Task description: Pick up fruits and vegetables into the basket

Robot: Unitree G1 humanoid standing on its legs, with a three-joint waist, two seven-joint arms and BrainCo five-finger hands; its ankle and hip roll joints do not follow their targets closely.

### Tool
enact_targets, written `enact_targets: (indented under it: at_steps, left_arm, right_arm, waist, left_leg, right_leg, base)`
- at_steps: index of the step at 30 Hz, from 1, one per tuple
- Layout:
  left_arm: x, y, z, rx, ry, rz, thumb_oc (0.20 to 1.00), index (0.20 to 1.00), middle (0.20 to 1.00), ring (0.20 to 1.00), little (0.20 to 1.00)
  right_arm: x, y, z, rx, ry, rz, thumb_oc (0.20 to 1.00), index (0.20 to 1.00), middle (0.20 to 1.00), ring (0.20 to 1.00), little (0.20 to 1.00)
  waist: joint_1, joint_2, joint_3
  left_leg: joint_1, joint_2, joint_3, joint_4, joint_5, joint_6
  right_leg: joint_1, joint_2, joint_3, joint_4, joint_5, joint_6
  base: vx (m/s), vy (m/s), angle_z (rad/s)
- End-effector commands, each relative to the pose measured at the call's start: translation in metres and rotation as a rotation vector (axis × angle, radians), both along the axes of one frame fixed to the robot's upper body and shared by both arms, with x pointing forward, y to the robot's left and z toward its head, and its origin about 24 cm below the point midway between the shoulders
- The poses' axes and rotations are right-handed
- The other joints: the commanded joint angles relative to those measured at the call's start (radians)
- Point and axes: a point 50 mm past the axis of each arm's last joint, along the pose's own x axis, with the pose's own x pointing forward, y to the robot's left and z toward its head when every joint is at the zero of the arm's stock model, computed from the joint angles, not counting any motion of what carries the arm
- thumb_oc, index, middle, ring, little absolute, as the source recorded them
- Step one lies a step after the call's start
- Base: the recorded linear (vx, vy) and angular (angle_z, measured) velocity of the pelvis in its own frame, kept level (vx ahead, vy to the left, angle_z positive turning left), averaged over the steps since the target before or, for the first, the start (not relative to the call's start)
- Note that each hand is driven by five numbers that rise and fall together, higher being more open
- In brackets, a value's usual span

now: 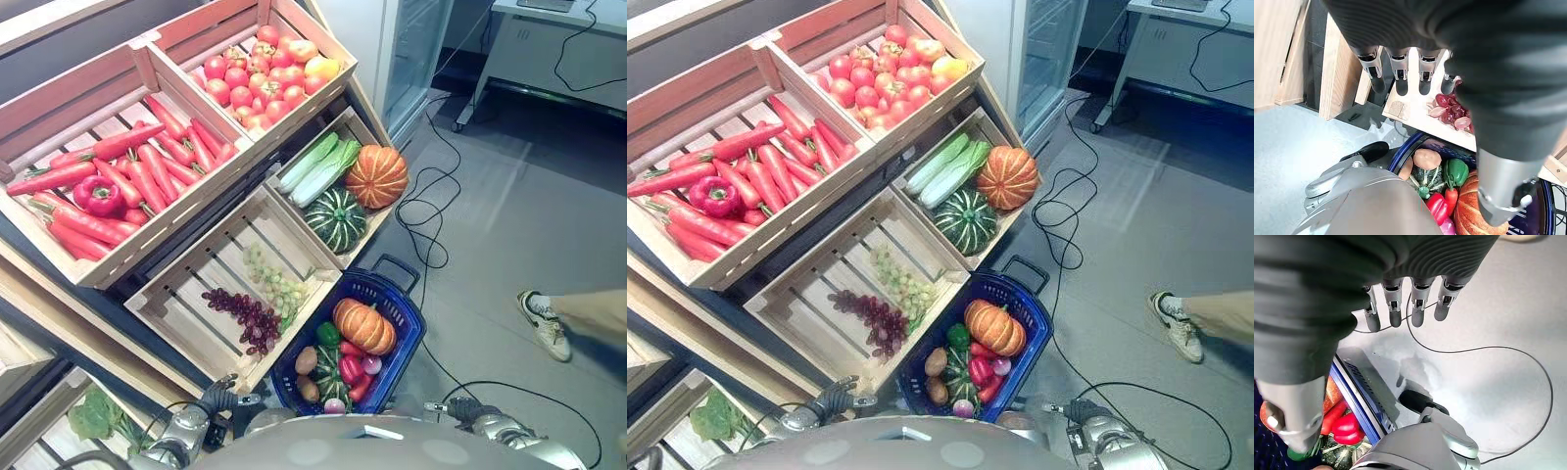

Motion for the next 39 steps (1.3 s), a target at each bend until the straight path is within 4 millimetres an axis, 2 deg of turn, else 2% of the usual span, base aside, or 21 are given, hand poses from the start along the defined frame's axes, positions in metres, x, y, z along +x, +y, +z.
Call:
enact_targets:
  at_steps: [1,24,32,37,39]
  left_arm:
    - [0.022,0.004,0.005,0.026,-0.031,-0.048,1.000,1.000,1.000,1.000,1.000]
    - [0.024,0.006,0.006,0.023,-0.035,-0.026,1.000,1.000,1.000,1.000,1.000]
    - [0.025,0.010,0.008,0.032,-0.052,-0.005,1.000,1.000,1.000,1.000,1.000]
    - [0.024,0.016,0.009,0.040,-0.061,0.021,1.000,1.000,1.000,1.000,1.000]
    - [0.028,0.018,0.011,0.039,-0.083,0.041,1.000,1.000,1.000,1.000,1.000]
  right_arm:
    - [0.013,0.009,-0.001,-0.001,0.003,0.021,1.000,1.000,1.000,1.000,1.000]
    - [0.012,0.010,-0.001,-0.001,0.008,0.015,1.000,1.000,1.000,1.000,1.000]
    - [0.011,0.005,0.000,-0.010,0.009,0.000,1.000,1.000,1.000,1.000,1.000]
    - [0.010,-0.003,0.002,-0.025,0.002,-0.033,1.000,1.000,1.000,1.000,1.000]
    - [0.014,-0.008,0.005,-0.038,-0.017,-0.046,1.000,1.000,1.000,1.000,1.000]
  waist:
    - [0.020,-0.065,0.015]
    - [0.021,-0.070,0.012]
    - [0.020,-0.068,0.018]
    - [0.019,-0.066,0.038]
    - [0.019,-0.061,0.064]
  left_leg:
    - [0.040,-0.022,0.031,0.002,-0.104,0.010]
    - [0.041,-0.023,0.031,0.002,-0.104,0.011]
    - [0.041,-0.023,0.028,0.002,-0.104,0.011]
    - [0.017,-0.018,0.032,0.002,-0.093,0.008]
    - [-0.019,-0.016,0.029,0.002,-0.080,0.009]
  right_leg:
    - [-0.007,-0.109,0.037,-0.051,0.080,0.132]
    - [-0.005,-0.106,0.038,-0.051,0.080,0.132]
    - [-0.004,-0.105,0.040,-0.051,0.081,0.132]
    - [-0.028,-0.106,0.044,-0.051,0.091,0.137]
    - [-0.066,-0.105,0.048,-0.051,0.102,0.136]
  base:
    - [0.12,-0.067,-0.53]
    - [0.00,0.000,0.00]
    - [0.01,-0.002,0.00]
    - [0.02,-0.004,0.00]
    - [-0.07,-0.015,-0.01]
